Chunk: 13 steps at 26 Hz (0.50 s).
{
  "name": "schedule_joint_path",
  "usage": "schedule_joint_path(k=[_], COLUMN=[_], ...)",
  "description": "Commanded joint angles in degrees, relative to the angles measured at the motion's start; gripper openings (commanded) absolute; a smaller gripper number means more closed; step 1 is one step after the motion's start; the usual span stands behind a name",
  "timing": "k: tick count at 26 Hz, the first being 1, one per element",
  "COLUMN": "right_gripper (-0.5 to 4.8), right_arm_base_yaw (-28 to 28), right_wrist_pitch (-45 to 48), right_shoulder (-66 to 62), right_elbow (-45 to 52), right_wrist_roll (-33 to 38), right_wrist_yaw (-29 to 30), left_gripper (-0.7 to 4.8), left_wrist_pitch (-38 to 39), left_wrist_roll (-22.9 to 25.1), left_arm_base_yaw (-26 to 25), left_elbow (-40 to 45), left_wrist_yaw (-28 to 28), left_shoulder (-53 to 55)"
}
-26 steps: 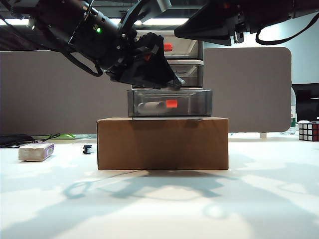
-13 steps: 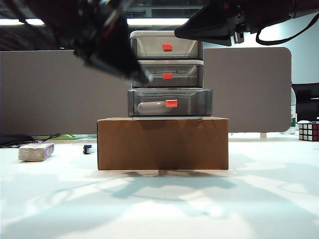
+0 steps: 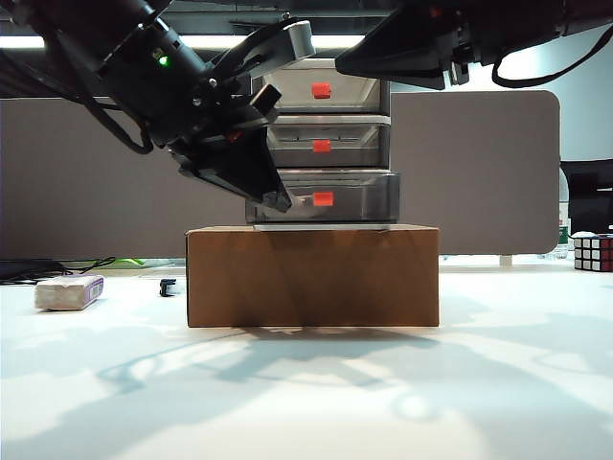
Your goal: Open the third layer of the drawer on the table, pick up the earphone case on the table and put it in, and finally close the drawer.
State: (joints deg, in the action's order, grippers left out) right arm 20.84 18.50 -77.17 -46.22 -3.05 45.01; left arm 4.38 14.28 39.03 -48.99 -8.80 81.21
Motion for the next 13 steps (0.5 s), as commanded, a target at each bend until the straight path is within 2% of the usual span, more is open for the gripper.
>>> schedule_joint_path(k=[1,11,13], right_gripper=[-0.05,-0.05,-0.06], right_arm_base_yaw=[0.0,-1.0,-1.5], right_wrist_pitch=[0.5,-0.9,-1.7], right_shoulder=[0.3,0.3,0.8], right_elbow=[-0.3,-0.3,-0.3], right_wrist_roll=[-0.7,-3.4,-3.4], right_wrist_yaw=[0.0,-0.2,0.0], left_gripper=[-0.06,-0.06,-0.06], left_wrist_pitch=[-5.3,-23.7,-23.1], left_wrist_roll=[-0.2,0.6,0.3], left_arm_base_yaw=[0.1,0.1,0.2], left_elbow=[-0.2,-0.2,-0.2], left_wrist_yaw=[2.6,9.0,8.8], left_shoulder=[0.6,6.4,6.0])
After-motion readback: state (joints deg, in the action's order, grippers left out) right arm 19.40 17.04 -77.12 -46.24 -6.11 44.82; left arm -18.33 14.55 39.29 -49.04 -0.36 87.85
